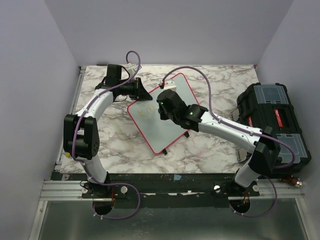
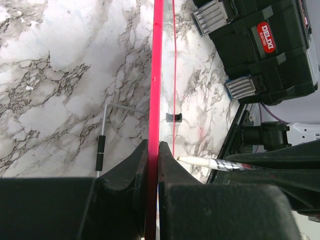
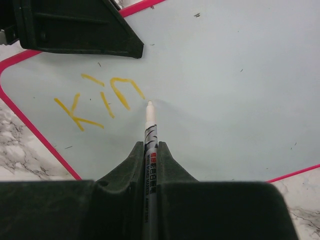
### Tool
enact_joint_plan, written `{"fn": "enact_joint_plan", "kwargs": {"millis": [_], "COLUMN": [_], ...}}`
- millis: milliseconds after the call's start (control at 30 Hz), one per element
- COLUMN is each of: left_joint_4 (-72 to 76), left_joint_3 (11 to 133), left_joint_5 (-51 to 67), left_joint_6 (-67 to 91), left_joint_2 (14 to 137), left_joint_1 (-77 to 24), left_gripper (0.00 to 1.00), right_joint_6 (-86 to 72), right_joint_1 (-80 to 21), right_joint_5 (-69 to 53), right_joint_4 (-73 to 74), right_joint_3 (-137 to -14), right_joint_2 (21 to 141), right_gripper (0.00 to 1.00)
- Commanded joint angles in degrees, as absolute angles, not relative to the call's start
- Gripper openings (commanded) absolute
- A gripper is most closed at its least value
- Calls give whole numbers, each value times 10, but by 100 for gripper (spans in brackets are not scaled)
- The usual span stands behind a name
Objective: Write a sentence on the whiteboard
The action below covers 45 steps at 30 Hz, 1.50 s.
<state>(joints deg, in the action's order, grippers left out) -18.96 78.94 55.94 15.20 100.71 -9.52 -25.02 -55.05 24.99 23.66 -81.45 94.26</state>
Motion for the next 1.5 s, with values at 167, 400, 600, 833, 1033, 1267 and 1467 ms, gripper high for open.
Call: {"fn": "enact_joint_plan", "kwargs": {"millis": [167, 400, 600, 833, 1033, 1267, 1467], "left_joint_4": [-212, -210, -210, -209, -210, -210, -211], "left_joint_3": [774, 773, 773, 773, 773, 774, 775], "left_joint_5": [545, 546, 546, 547, 546, 547, 546], "left_joint_6": [105, 105, 105, 105, 105, 104, 104], "left_joint_2": [996, 994, 994, 995, 995, 997, 996], "left_joint_1": [-108, -108, -108, -108, -108, -108, -108], "left_gripper": [0, 0, 0, 0, 0, 0, 0], "right_joint_6": [-256, -251, -246, -246, -244, -239, -239], "right_joint_1": [-533, -516, -513, -512, -512, -512, -512], "right_joint_5": [261, 242, 234, 227, 224, 212, 196], "right_joint_4": [232, 228, 226, 223, 222, 221, 221], "right_joint_3": [-814, -841, -857, -867, -874, -877, -870], "right_joint_2": [913, 937, 954, 970, 979, 989, 988], "right_gripper": [1, 1, 1, 1, 1, 1, 1]}}
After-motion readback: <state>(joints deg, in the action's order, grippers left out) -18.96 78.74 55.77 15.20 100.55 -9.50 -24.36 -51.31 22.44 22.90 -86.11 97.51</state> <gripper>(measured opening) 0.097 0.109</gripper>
